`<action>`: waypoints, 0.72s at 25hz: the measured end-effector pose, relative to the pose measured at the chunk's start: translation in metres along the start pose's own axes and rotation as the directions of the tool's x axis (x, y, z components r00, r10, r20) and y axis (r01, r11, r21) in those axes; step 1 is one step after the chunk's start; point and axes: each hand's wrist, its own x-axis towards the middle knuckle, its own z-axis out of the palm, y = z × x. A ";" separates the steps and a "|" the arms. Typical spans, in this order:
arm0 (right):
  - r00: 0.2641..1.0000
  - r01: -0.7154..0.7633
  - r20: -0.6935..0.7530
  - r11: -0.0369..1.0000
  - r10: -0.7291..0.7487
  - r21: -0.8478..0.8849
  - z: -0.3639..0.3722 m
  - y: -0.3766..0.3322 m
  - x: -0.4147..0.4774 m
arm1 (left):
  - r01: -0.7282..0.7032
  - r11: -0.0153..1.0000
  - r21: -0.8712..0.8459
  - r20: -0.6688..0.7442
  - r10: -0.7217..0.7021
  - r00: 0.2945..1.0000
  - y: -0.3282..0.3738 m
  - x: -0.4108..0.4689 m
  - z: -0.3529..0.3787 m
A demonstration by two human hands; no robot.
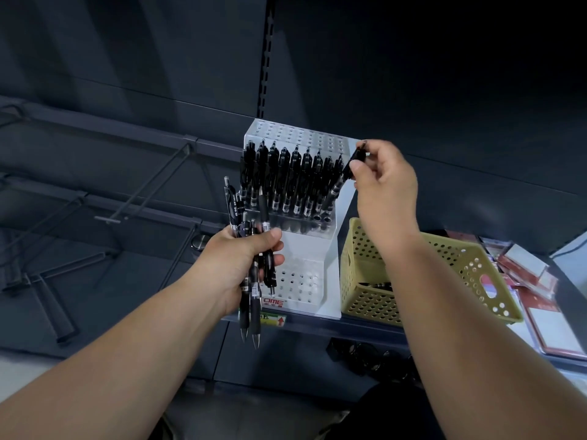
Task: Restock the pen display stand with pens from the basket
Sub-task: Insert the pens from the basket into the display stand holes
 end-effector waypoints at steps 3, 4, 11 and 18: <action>1.000 0.002 0.030 1.000 -0.002 -0.022 0.007 0.006 0.005 | -0.011 1.000 0.008 0.003 0.011 1.000 0.000 0.002 -0.001; 0.999 -0.003 0.038 1.000 0.004 -0.021 0.009 0.008 0.006 | -0.014 1.000 0.012 0.005 0.014 1.000 0.000 0.003 -0.002; 0.996 0.031 0.088 0.991 -0.019 -0.127 0.018 0.011 0.005 | -0.013 1.000 0.026 0.016 0.012 1.000 -0.003 0.006 -0.003; 0.996 -0.040 0.074 0.979 0.056 -0.199 0.025 0.021 -0.001 | -0.005 0.999 0.034 0.009 0.005 1.000 -0.006 0.004 -0.003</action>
